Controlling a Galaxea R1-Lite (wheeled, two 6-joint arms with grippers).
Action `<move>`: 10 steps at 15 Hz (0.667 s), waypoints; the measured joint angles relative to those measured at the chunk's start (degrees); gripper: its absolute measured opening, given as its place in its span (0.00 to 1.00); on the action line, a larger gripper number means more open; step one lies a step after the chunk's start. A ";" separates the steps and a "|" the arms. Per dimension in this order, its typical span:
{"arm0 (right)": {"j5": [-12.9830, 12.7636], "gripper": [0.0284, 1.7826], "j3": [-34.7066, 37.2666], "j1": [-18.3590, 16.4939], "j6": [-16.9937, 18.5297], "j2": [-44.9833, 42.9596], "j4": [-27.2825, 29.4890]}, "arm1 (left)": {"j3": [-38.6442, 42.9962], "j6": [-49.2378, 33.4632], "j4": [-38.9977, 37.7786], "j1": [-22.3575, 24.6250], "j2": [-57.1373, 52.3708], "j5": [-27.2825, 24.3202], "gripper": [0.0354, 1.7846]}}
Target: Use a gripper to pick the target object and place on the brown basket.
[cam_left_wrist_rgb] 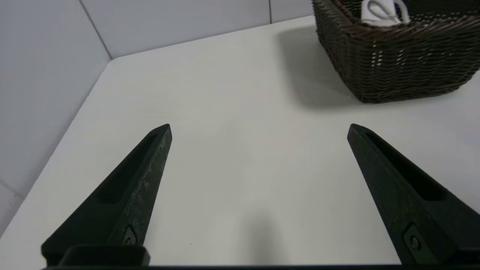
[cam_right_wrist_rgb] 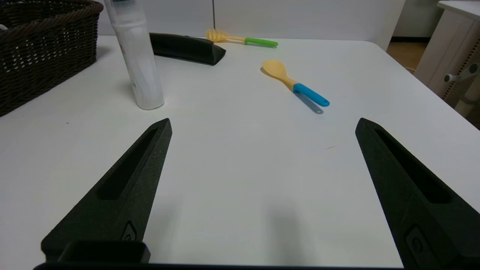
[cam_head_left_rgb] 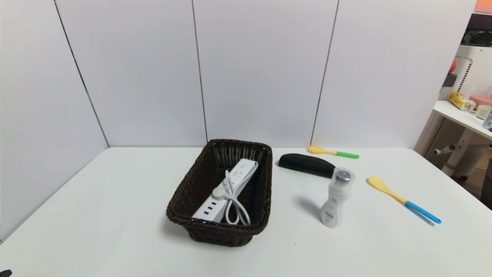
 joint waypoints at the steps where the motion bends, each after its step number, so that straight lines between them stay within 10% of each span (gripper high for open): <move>1: 0.00 0.95 0.00 0.00 0.02 0.00 0.00 | 0.46 -0.13 2.89 0.18 -3.04 2.28 0.94; 10: 0.00 0.95 0.00 0.00 0.02 0.00 0.02 | 0.93 -7.52 7.45 0.60 -10.41 7.02 0.94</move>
